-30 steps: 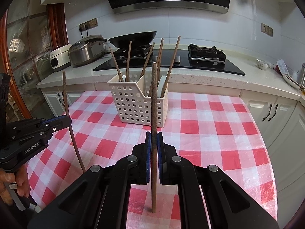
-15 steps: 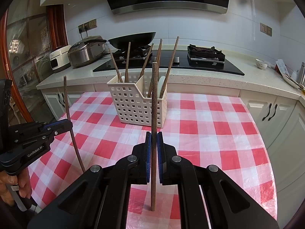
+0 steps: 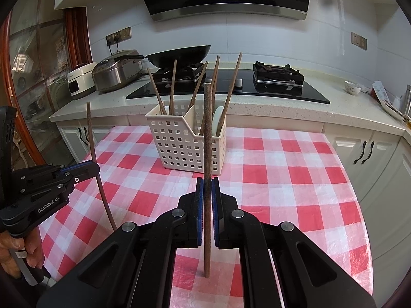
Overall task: Organize utensils
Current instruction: 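Lift both held chopsticks upright and carry them over the basket, then lower both chopsticks into the basket and open both tools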
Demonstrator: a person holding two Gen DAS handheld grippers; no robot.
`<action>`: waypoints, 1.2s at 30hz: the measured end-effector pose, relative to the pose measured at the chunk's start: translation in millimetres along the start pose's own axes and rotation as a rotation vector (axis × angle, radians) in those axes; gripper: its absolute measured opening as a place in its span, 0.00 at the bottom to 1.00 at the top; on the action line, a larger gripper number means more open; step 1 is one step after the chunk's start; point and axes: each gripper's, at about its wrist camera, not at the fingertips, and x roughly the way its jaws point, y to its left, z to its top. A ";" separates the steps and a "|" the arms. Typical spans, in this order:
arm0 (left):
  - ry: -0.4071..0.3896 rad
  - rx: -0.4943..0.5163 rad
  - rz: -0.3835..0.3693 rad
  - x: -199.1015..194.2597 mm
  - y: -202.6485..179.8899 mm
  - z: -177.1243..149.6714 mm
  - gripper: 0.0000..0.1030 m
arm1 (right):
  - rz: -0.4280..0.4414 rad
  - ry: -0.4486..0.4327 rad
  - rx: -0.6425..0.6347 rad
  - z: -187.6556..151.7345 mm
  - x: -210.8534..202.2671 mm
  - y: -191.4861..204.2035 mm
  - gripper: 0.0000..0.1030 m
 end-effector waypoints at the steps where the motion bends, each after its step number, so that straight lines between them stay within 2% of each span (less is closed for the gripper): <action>1: -0.002 0.000 0.000 -0.3 0.5 1.5 0.05 | 0.000 0.000 -0.001 1.1 0.7 0.2 0.07; 5: -0.012 0.009 0.000 -2.0 -0.2 9.5 0.05 | 0.001 -0.001 -0.005 4.2 1.4 0.0 0.07; 9: -0.040 0.023 -0.014 -8.0 -0.8 29.8 0.05 | -0.005 -0.020 -0.018 22.5 0.1 -3.0 0.07; 19: -0.164 0.019 -0.055 -21.3 10.4 134.6 0.05 | 0.000 -0.108 -0.043 118.6 1.4 -14.7 0.07; 24: -0.237 0.000 -0.033 -18.9 15.3 183.8 0.05 | 0.022 -0.143 -0.029 164.1 16.3 -14.4 0.07; 28: -0.264 -0.007 -0.023 -8.2 18.1 212.0 0.05 | 0.032 -0.161 -0.020 192.7 34.6 -14.0 0.07; 36: -0.282 -0.041 -0.029 26.4 27.4 232.7 0.05 | 0.058 -0.157 0.002 207.5 70.7 -13.9 0.07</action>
